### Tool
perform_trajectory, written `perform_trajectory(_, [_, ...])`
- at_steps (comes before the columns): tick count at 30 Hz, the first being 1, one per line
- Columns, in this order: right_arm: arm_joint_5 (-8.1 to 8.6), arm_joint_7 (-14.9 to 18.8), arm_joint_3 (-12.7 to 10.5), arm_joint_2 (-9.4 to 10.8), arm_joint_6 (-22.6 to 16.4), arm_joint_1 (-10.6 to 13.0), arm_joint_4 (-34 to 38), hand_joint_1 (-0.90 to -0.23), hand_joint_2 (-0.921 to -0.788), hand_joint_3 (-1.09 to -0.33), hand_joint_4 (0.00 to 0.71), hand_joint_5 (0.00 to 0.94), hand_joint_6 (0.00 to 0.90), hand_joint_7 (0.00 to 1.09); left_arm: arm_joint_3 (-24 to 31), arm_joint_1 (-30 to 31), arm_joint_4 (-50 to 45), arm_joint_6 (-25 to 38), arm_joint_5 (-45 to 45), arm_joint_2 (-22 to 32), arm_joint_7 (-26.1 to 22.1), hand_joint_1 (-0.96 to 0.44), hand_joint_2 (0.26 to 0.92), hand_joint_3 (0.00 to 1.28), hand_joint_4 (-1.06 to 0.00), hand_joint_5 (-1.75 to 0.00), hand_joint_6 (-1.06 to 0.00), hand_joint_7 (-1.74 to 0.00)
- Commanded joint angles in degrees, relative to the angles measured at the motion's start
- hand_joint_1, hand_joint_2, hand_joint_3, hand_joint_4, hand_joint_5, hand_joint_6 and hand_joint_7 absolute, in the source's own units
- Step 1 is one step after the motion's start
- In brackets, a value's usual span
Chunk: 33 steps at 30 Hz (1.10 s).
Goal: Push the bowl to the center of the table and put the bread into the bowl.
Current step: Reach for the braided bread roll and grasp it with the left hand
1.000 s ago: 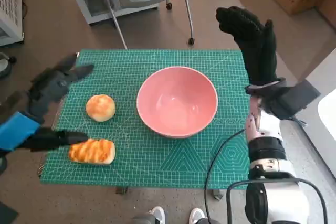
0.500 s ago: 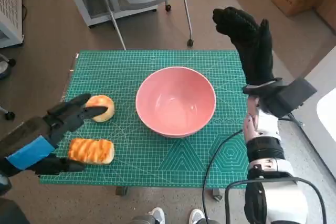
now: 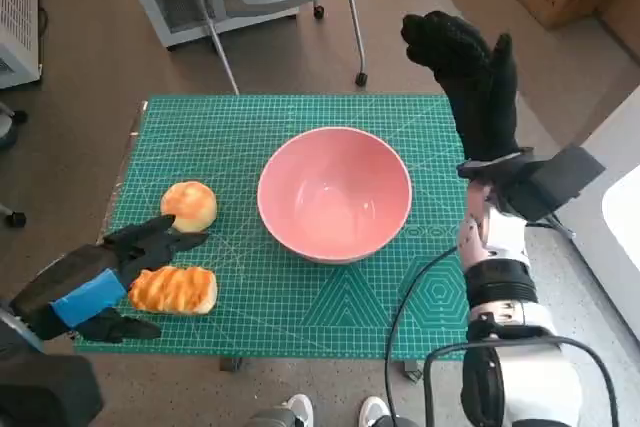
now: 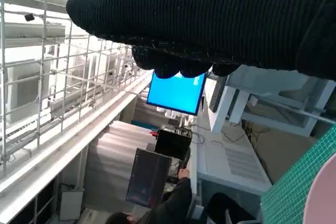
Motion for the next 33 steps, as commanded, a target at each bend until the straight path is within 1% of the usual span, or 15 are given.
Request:
perform_trajectory(1, [0.60, 0.9, -0.2, 0.1, 1.0, 0.3, 0.5, -0.579, -0.921, -0.623, 0.323, 0.003, 0.474, 0.01, -3.2, -1.3, 3.7, -1.7, 5.4, -0.2, 3.4, -0.09, 0.706, 0.00, -0.25, -0.01, -0.40, -0.08])
perform_trajectory(10, [0.63, 1.3, -0.5, -0.3, 0.4, 0.7, 0.1, -0.589, -0.921, -0.620, 0.326, 0.003, 0.476, 0.01, -8.7, -4.2, 9.7, -2.0, 14.1, -1.0, 9.6, -0.13, 0.715, 0.00, -0.31, -0.02, -0.46, -0.05])
perform_trajectory(14, [0.20, 1.0, -0.4, -0.5, -0.3, 1.1, 0.0, -0.588, -0.921, -0.619, 0.327, 0.003, 0.476, 0.01, -10.9, -5.0, 11.7, -1.7, 17.6, -1.7, 12.6, -0.13, 0.720, 0.00, -0.35, -0.02, -0.50, -0.05])
perform_trajectory(19, [-0.11, 0.8, -0.3, -0.9, -0.8, 1.2, 0.3, -0.586, -0.921, -0.620, 0.326, 0.002, 0.476, 0.01, -13.2, -6.2, 13.4, 0.0, 20.0, -3.1, 14.4, -0.10, 0.747, 0.01, -0.42, -0.02, -0.55, -0.04])
perform_trajectory(22, [-0.07, 0.8, -0.4, -1.0, -0.9, 1.3, 0.3, -0.588, -0.921, -0.618, 0.327, 0.002, 0.477, 0.01, -14.4, -7.0, 14.4, 1.4, 20.6, -3.9, 14.6, -0.02, 0.811, 0.02, -0.51, -0.02, -0.63, -0.04])
perform_trajectory(23, [-0.06, 0.9, -0.4, -1.1, -1.0, 1.3, 0.3, -0.588, -0.921, -0.618, 0.327, 0.002, 0.477, 0.01, -14.6, -7.2, 14.5, 1.8, 20.6, -4.0, 14.4, -0.02, 0.811, 0.02, -0.51, -0.02, -0.63, -0.04])
perform_trajectory(24, [-0.08, 0.8, -0.4, -1.1, -1.1, 1.4, 0.2, -0.586, -0.921, -0.617, 0.327, 0.002, 0.477, 0.01, -14.9, -7.4, 14.7, 2.4, 20.5, -4.1, 14.1, 0.00, 0.833, 0.02, -0.55, -0.03, -0.66, -0.05])
perform_trajectory(25, [-0.11, 0.7, -0.4, -1.1, -1.1, 1.5, 0.1, -0.584, -0.921, -0.616, 0.327, 0.002, 0.478, 0.01, -15.1, -7.6, 14.8, 2.8, 20.3, -4.1, 13.8, 0.03, 0.861, 0.02, -0.62, -0.04, -0.71, -0.06])
perform_trajectory(26, [-0.14, 0.6, -0.4, -1.1, -1.2, 1.5, 0.0, -0.583, -0.921, -0.616, 0.328, 0.002, 0.478, 0.01, -15.3, -7.7, 14.9, 3.3, 20.1, -4.1, 13.4, 0.04, 0.872, 0.02, -0.64, -0.04, -0.72, -0.06])
perform_trajectory(28, [-0.30, 0.4, -0.4, -1.2, -1.4, 1.6, 0.1, -0.581, -0.921, -0.614, 0.328, 0.002, 0.478, 0.01, -15.5, -7.8, 15.0, 3.7, 19.7, -4.0, 13.0, 0.06, 0.901, 0.03, -0.73, -0.05, -0.79, -0.08])
perform_trajectory(29, [-0.39, 0.3, -0.4, -1.2, -1.4, 1.6, 0.1, -0.581, -0.921, -0.614, 0.328, 0.002, 0.478, 0.01, -15.6, -7.9, 15.1, 3.9, 19.6, -3.9, 13.0, -0.02, 0.905, 0.05, -0.76, -0.06, -0.75, -0.32])
perform_trajectory(30, [-0.46, 0.2, -0.4, -1.3, -1.5, 1.7, 0.1, -0.581, -0.921, -0.614, 0.328, 0.002, 0.478, 0.00, -15.7, -7.9, 15.3, 4.0, 19.3, -3.8, 12.8, -0.14, 0.911, 0.10, -0.80, -0.07, -0.68, -0.70])
perform_trajectory(31, [-0.51, 0.1, -0.4, -1.3, -1.6, 1.7, 0.1, -0.581, -0.921, -0.614, 0.328, 0.002, 0.478, 0.00, -15.8, -7.9, 15.4, 4.1, 19.0, -3.7, 12.6, -0.09, 0.914, 0.12, -0.72, -0.49, -0.63, -0.91])
perform_trajectory(32, [-0.47, 0.1, -0.4, -1.3, -1.6, 1.7, 0.1, -0.581, -0.921, -0.614, 0.328, 0.002, 0.478, 0.00, -15.8, -8.0, 15.6, 4.1, 18.8, -3.6, 12.4, -0.07, 0.916, 0.13, -0.69, -0.64, -0.61, -0.98])
perform_trajectory(33, [-0.43, 0.1, -0.4, -1.3, -1.6, 1.7, 0.1, -0.582, -0.921, -0.614, 0.328, 0.002, 0.478, 0.00, -15.9, -8.0, 15.7, 4.1, 18.7, -3.5, 12.3, -0.04, 0.918, 0.13, -0.66, -0.87, -0.59, -1.07])
